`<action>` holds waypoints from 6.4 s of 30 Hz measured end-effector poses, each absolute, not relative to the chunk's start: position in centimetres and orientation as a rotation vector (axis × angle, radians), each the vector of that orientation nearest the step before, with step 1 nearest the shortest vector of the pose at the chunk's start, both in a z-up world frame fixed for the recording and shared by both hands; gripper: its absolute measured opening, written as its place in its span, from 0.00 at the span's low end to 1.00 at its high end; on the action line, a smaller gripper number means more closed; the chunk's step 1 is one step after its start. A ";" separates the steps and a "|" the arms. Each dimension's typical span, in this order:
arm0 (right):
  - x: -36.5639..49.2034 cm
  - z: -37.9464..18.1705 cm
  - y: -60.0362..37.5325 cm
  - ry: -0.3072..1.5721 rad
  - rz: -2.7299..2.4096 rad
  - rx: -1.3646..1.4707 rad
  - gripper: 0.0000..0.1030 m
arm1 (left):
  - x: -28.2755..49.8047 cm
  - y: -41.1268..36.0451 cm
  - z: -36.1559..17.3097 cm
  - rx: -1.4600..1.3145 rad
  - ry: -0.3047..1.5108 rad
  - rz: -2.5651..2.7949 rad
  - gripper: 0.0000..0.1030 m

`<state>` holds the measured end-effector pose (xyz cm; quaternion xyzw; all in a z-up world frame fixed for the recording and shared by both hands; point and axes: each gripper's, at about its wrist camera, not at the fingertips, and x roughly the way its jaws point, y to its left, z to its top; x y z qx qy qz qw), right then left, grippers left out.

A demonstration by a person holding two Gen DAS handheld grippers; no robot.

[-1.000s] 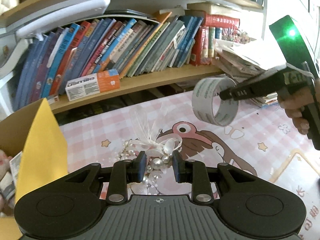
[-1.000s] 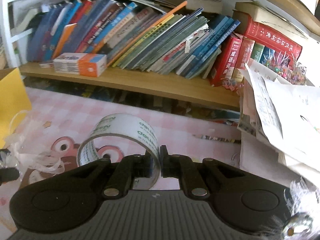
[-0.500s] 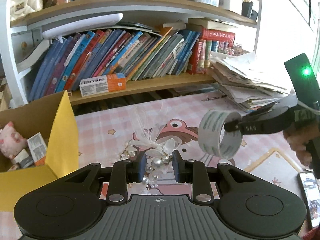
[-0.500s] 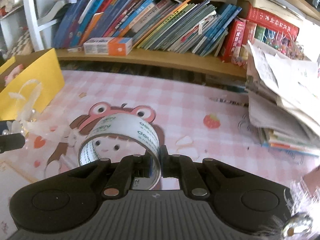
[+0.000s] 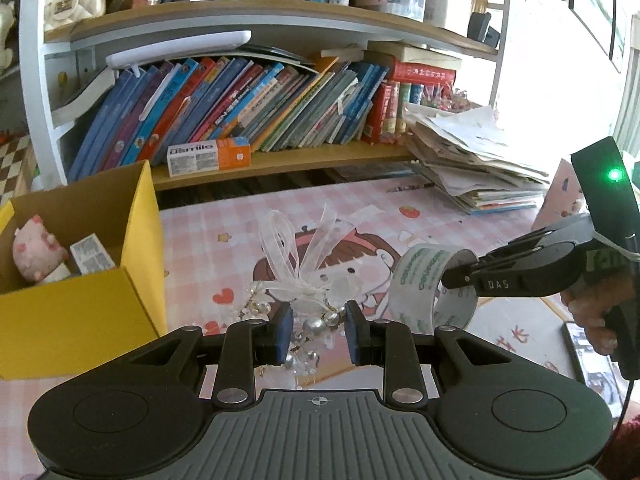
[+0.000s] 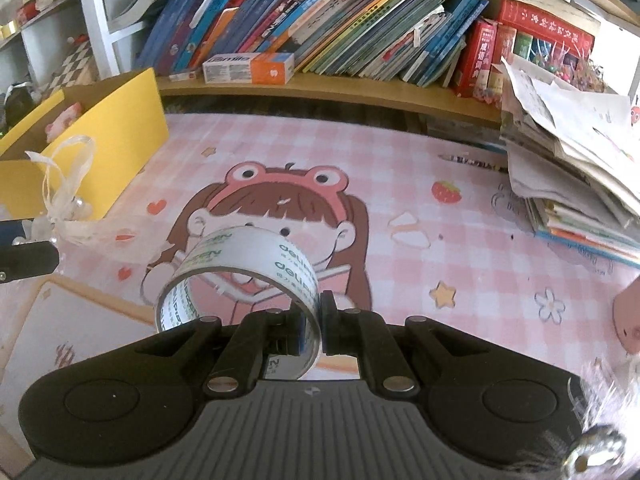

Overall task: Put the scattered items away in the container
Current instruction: 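Carry the pearl decoration and tape roll with both tools over the yellow box, then lower both items into the yellow box and open both tools, then lift both tools up and back away from the yellow box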

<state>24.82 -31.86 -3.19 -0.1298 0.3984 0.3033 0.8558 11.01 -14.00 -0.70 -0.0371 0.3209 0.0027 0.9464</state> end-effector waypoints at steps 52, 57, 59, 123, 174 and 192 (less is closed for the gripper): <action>8.4 0.2 -11.7 0.796 0.661 -0.285 0.07 | -2.6 8.2 3.3 -0.182 0.483 0.009 0.25; 9.4 1.6 -9.8 0.749 0.672 -0.292 0.07 | -1.6 10.3 4.6 -0.183 0.421 0.030 0.25; 9.9 2.2 -9.1 0.727 0.674 -0.298 0.07 | -1.0 11.0 4.9 -0.180 0.405 0.035 0.25; 27.5 -0.8 5.2 0.654 0.618 -0.542 0.07 | 11.4 15.0 -1.7 -0.155 0.597 0.047 0.32; 10.5 1.8 -8.8 0.631 0.623 -0.338 0.52 | 0.2 7.0 2.1 -0.098 0.548 0.058 0.71; 5.0 -1.5 -13.6 0.687 0.539 -0.270 0.65 | -2.9 4.7 -0.9 -0.139 0.649 0.100 0.76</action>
